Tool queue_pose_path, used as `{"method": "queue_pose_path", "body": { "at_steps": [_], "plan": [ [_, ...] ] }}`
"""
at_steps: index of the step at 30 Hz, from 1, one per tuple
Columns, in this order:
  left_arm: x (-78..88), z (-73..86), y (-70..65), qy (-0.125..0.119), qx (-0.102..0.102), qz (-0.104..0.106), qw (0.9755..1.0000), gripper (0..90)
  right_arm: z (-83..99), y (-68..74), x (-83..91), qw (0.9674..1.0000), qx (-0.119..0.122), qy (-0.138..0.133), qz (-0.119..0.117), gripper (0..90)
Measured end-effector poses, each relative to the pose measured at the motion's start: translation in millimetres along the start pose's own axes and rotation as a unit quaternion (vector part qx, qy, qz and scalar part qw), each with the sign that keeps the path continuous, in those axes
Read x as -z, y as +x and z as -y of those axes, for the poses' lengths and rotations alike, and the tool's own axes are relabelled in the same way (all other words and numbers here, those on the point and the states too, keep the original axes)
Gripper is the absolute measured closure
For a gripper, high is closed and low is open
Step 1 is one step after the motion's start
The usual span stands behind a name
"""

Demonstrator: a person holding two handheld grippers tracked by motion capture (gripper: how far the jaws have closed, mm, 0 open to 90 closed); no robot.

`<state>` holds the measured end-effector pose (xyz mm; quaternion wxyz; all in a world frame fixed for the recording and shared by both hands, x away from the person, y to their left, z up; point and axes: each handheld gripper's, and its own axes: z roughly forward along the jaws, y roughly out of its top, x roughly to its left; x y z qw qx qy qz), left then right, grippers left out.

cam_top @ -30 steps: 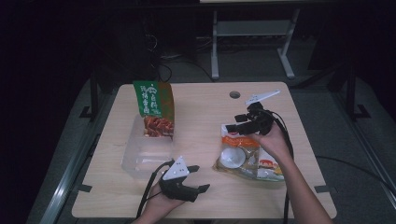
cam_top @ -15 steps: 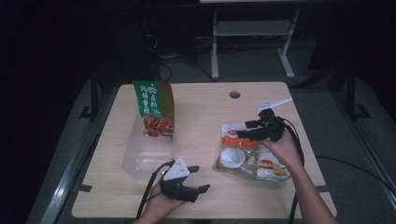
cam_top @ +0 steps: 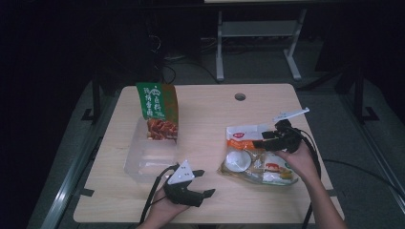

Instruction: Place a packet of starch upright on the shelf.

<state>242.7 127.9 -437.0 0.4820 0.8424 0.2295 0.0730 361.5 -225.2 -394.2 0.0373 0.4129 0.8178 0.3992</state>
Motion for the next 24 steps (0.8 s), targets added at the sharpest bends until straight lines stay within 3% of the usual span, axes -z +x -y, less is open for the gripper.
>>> {"method": "queue_pose_path", "body": {
  "at_steps": [14,16,24],
  "plan": [
    [-0.7,0.2,0.1,0.0,0.001,-0.001,1.0,27.7,21.3,-17.2,0.3,0.9995,-0.021,0.014,0.018,33.7],
    [-0.8,0.2,0.2,0.0,0.001,-0.002,1.0,27.7,22.2,-18.7,-1.9,0.9991,-0.032,0.022,0.015,33.7],
    [-1.0,0.2,0.1,0.002,0.001,-0.002,1.0,27.8,18.6,-20.2,-16.2,0.9988,-0.034,0.036,-0.002,38.4]
  ]
}}
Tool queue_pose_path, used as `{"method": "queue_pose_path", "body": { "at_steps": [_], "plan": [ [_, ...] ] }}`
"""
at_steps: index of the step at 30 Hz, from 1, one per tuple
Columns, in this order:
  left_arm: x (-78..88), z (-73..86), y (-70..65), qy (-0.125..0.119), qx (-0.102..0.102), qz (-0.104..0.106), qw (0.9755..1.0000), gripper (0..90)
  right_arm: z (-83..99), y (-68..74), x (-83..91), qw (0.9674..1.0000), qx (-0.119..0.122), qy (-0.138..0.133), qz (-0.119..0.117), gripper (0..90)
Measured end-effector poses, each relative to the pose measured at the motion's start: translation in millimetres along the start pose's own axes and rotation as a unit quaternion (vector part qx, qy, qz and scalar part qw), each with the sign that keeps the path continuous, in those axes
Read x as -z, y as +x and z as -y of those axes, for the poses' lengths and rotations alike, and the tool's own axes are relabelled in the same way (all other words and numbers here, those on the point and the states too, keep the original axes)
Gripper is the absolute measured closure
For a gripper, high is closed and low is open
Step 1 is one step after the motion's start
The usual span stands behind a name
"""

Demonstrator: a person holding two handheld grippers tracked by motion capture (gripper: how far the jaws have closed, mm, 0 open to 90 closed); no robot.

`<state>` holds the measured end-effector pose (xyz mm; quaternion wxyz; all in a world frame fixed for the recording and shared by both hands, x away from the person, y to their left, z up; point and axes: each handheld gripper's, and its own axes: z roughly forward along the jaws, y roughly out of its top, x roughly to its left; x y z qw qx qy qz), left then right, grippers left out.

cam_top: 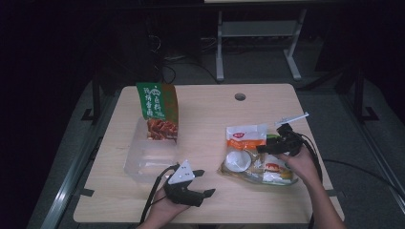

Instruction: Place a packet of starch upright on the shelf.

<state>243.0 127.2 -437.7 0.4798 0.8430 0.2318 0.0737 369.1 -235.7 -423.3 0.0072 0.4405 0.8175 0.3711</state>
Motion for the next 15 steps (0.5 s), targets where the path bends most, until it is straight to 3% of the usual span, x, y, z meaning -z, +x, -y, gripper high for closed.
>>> {"method": "queue_pose_path", "body": {
  "at_steps": [9,13,15],
  "plan": [
    [-1.2,0.2,0.3,0.0,0.001,0.0,1.0,27.8,-5.3,1.3,-19.4,0.9998,0.002,0.018,-0.009,50.5],
    [-1.5,0.3,0.6,0.001,0.002,0.001,1.0,27.8,-5.7,-0.3,-26.2,0.9994,-0.014,0.01,-0.031,59.7],
    [-1.0,-0.2,1.7,0.003,-0.004,0.001,1.0,27.7,-6.2,1.2,-29.4,0.9988,-0.015,0.009,-0.045,71.0]
  ]
}}
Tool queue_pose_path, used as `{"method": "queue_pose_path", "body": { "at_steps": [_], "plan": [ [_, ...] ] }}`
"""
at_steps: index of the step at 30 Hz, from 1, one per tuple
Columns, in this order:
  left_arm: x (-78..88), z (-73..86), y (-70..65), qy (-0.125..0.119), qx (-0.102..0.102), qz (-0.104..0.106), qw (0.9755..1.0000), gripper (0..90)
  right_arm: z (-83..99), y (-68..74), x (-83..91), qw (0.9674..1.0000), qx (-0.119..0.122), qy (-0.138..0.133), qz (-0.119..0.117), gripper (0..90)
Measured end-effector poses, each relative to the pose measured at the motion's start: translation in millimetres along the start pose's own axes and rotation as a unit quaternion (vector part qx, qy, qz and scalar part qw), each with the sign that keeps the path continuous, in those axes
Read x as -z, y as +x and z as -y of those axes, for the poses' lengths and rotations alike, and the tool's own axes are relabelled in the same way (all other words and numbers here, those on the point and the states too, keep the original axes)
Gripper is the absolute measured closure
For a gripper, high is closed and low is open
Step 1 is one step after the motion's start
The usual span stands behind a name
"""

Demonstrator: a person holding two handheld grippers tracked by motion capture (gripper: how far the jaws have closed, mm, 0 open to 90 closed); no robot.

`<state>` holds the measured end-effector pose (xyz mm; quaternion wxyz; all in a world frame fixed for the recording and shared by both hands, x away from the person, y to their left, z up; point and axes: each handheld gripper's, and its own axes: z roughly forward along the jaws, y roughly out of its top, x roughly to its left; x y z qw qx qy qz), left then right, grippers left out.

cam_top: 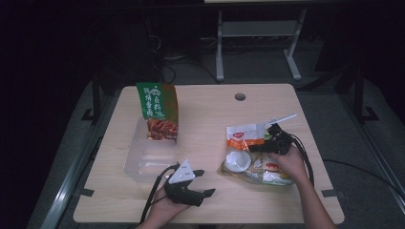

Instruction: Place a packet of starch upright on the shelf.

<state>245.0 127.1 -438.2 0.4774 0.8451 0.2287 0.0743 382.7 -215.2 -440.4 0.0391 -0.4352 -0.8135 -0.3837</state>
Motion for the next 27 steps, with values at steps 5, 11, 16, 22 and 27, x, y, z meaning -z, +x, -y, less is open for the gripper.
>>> {"method": "queue_pose_path", "body": {
  "at_steps": [5,11,16,22,27],
  "plan": [
    [0.0,0.1,-0.1,0.001,0.005,0.0,1.0,27.8,-1.0,8.3,-0.2,0.9998,0.018,0.001,0.002,85.6],
    [-2.2,-0.1,-0.4,0.004,0.01,0.004,0.9999,27.8,0.3,16.6,4.8,0.9992,0.036,-0.015,-0.008,88.9],
    [-3.6,-0.3,-2.0,0.005,0.013,0.008,0.9999,27.8,3.4,27.6,11.9,0.9977,0.057,-0.036,-0.009,89.5],
    [-3.7,-3.0,-0.6,0.001,0.02,0.008,0.9998,27.8,7.0,38.4,21.2,0.9948,0.077,-0.063,-0.022,89.6],
    [-6.3,-9.3,1.0,-0.006,0.026,0.006,0.9996,27.9,9.2,52.5,27.9,0.99,0.108,-0.084,-0.032,89.6]
  ]
}}
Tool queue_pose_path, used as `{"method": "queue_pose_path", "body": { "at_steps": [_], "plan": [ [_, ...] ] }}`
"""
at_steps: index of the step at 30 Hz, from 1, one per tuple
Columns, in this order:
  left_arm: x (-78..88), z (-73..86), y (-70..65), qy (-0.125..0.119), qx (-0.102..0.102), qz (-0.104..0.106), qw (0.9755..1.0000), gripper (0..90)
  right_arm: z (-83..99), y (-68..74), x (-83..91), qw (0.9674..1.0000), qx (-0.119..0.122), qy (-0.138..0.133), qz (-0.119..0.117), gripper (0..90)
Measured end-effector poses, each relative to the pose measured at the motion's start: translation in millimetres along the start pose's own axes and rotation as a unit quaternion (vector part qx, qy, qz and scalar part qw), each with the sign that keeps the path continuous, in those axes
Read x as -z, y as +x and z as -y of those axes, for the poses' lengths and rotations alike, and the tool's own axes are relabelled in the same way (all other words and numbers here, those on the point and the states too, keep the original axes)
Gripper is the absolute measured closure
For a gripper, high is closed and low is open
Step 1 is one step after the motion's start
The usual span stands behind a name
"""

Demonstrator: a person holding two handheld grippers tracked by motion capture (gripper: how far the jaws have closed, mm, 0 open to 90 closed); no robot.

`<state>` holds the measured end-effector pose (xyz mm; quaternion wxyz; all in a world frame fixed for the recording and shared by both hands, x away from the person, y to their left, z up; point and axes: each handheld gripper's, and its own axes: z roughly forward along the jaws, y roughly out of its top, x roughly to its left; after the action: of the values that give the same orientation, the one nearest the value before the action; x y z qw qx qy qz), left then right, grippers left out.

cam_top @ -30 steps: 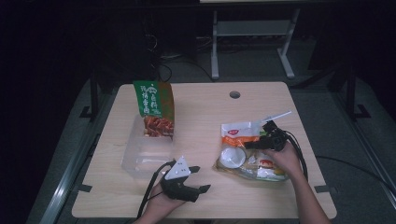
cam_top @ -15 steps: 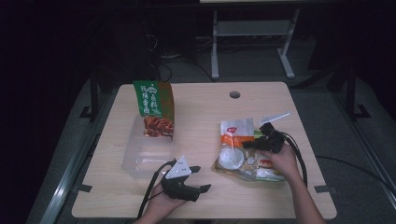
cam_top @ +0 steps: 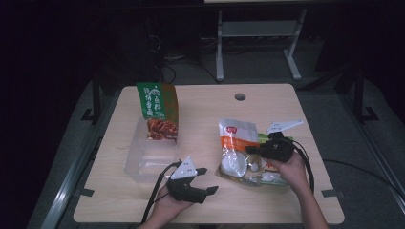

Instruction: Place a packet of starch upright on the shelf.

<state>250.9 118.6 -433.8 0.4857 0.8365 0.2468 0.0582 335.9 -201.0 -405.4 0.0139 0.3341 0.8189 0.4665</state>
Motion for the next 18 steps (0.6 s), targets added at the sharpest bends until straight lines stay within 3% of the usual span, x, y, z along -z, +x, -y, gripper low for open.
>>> {"method": "queue_pose_path", "body": {
  "at_steps": [7,14,18],
  "plan": [
    [-7.4,-7.7,6.3,0.006,0.004,-0.01,0.9999,29.3,0.8,9.8,3.0,0.9994,0.032,-0.013,-0.006,89.7],
    [-20.1,-13.4,14.7,0.008,0.015,-0.015,0.9997,31.5,5.7,13.8,5.5,0.9988,0.041,-0.024,-0.013,89.7],
    [-29.6,-17.9,22.5,0.005,0.035,-0.01,0.9993,35.3,6.2,21.4,7.7,0.9979,0.06,-0.023,-0.01,89.7]
  ]
}}
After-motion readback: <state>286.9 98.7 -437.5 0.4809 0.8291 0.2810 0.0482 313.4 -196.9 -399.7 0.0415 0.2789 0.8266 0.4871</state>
